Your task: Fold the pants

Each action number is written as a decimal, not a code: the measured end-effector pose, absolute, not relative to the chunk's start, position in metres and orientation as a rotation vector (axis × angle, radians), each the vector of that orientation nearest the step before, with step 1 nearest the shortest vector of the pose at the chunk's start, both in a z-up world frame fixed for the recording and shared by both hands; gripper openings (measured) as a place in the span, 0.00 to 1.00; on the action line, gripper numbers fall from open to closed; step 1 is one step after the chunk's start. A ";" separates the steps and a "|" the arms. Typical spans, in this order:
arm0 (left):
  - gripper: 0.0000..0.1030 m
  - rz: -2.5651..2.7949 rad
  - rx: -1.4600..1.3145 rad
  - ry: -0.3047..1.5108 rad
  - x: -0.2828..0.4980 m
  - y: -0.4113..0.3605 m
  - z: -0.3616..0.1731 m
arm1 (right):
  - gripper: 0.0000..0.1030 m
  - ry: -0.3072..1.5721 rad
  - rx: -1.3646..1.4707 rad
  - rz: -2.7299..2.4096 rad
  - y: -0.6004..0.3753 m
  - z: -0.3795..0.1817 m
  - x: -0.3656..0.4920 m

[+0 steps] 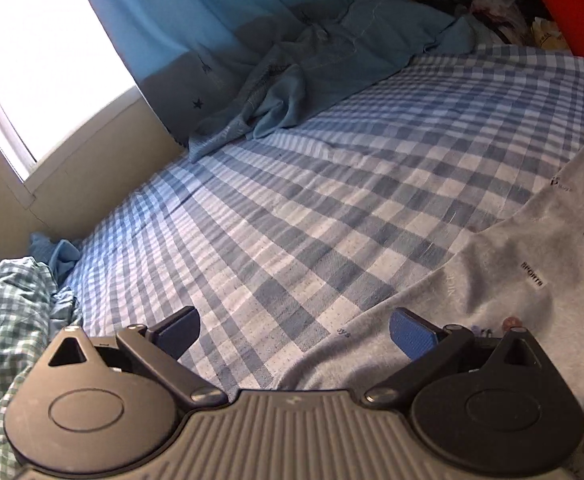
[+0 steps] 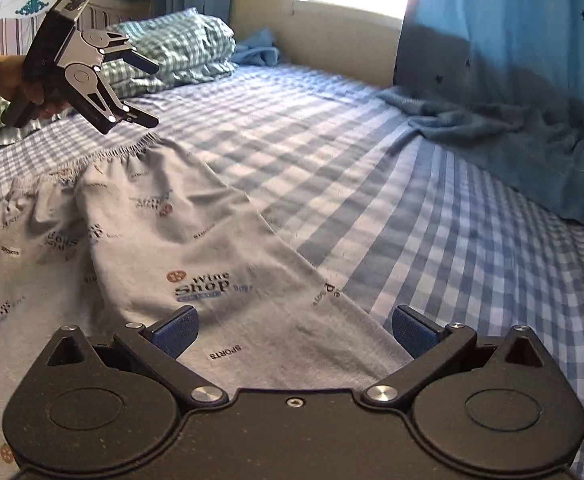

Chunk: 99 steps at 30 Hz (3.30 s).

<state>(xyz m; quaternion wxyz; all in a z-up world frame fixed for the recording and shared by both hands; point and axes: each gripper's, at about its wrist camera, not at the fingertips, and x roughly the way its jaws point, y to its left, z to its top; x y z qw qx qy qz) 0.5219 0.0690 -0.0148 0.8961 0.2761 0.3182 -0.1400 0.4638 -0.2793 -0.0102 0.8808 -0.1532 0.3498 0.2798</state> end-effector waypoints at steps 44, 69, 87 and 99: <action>0.03 -0.463 0.549 0.745 0.551 0.061 -0.064 | 0.00 0.738 -0.338 0.525 -0.274 -0.062 0.518; 0.66 -0.429 0.429 0.735 0.557 0.076 -0.065 | 0.00 0.648 -0.456 0.313 -0.264 -0.073 0.530; 0.02 -0.445 0.381 0.800 0.572 0.069 -0.059 | 0.06 0.769 -0.153 0.519 -0.301 -0.066 0.545; 0.02 -0.401 0.336 0.563 0.512 0.080 0.007 | 0.00 0.583 -0.228 0.479 -0.281 -0.007 0.469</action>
